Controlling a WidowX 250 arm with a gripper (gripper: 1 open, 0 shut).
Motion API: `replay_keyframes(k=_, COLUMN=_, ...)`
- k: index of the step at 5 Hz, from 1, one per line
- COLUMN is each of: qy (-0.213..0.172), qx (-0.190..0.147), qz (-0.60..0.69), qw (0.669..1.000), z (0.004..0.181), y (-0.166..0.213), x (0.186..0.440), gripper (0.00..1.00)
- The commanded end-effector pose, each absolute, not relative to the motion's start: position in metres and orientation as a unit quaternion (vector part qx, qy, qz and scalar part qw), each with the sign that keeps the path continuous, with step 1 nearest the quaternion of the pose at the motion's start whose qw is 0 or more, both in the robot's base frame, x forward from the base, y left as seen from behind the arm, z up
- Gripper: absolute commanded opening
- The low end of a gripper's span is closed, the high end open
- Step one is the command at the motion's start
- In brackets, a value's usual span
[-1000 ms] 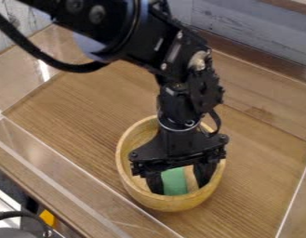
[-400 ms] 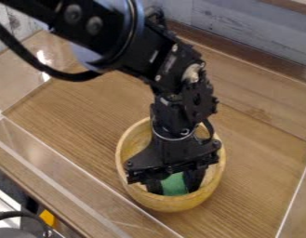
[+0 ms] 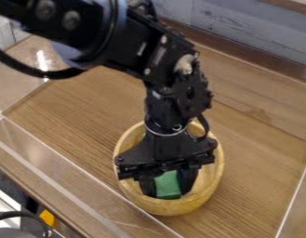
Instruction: Remove the green block from inside the brown bowl and put it on the table
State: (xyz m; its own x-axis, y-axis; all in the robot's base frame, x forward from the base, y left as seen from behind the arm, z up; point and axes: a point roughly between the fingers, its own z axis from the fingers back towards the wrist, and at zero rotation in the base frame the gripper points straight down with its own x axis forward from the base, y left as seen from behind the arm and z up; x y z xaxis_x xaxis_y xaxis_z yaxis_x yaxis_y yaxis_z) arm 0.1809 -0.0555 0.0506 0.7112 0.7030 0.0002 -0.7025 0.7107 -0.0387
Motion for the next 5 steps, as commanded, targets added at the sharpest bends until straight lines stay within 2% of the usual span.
replay_keyframes(k=1, qy=-0.018, qx=-0.025, qz=0.375, qw=0.926, z=0.06, y=-0.05, x=0.188, gripper=0.0)
replay_keyframes(k=2, qy=-0.018, qx=-0.025, qz=0.367, qw=0.93, z=0.064, y=-0.044, x=0.19, gripper=0.0)
replay_keyframes(k=4, qy=-0.018, qx=-0.024, qz=0.411, qw=0.911, z=0.089, y=-0.03, x=0.197, gripper=0.0)
replay_keyframes(k=5, qy=-0.019, qx=-0.02, qz=0.44, qw=0.897, z=0.092, y=-0.037, x=0.197, gripper=0.0)
